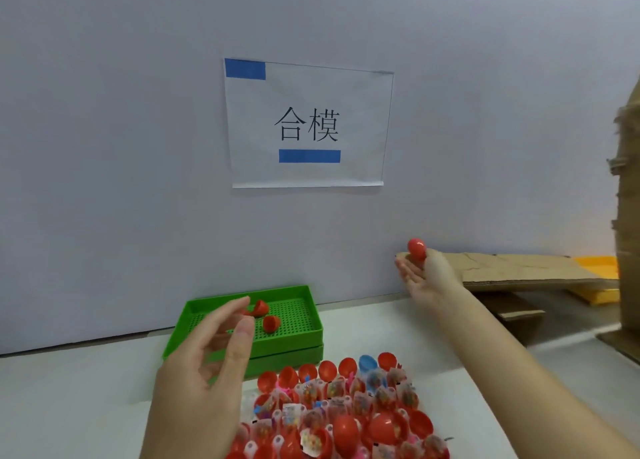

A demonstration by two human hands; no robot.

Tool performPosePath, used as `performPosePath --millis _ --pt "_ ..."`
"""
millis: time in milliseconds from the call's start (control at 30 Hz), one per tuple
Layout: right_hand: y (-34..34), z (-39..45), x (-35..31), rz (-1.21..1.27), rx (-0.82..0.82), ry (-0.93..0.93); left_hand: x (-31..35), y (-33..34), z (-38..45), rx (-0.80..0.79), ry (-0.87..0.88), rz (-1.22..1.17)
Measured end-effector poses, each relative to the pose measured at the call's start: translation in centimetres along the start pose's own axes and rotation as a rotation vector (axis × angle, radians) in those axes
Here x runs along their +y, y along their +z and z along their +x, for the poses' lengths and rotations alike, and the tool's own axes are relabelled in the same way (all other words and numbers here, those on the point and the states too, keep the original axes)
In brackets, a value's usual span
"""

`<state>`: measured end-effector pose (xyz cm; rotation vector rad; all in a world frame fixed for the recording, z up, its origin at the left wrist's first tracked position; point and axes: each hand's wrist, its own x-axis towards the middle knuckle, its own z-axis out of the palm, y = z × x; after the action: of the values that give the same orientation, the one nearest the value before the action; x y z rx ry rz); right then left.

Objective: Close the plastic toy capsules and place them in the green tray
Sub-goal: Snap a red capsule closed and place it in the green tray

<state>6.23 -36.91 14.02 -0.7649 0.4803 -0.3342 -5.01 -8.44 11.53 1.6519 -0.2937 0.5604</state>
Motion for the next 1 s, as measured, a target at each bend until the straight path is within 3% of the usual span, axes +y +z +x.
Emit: performPosePath --millis 133,333,433,667,767,1000 --pt "-0.3 1.1 -0.6 0.003 -0.004 0.064 0.0 0.0 0.0 0.018 -0.030 -0.006" --pt "-3.2 -2.9 4.9 -0.576 -0.220 0.110 -0.2 -1.4 0.5 -0.025 -0.047 0.143" --pt "-3.6 -5.6 5.1 -0.907 -0.434 0.111 -1.3 -3.7 1.1 -0.122 -0.068 0.347" --pt "-1.0 -11.1 3.4 -1.449 -0.614 -0.281 -3.1 -6.7 1.1 -0.471 -0.207 0.690" --pt "0.4 -12.6 3.2 -1.461 -0.668 -0.414 -3.3 -6.3 1.1 -0.489 -0.197 0.710" --pt "1.9 -12.3 7.7 -1.568 -0.777 -0.506 -3.7 -4.8 0.8 -0.501 -0.160 0.684"
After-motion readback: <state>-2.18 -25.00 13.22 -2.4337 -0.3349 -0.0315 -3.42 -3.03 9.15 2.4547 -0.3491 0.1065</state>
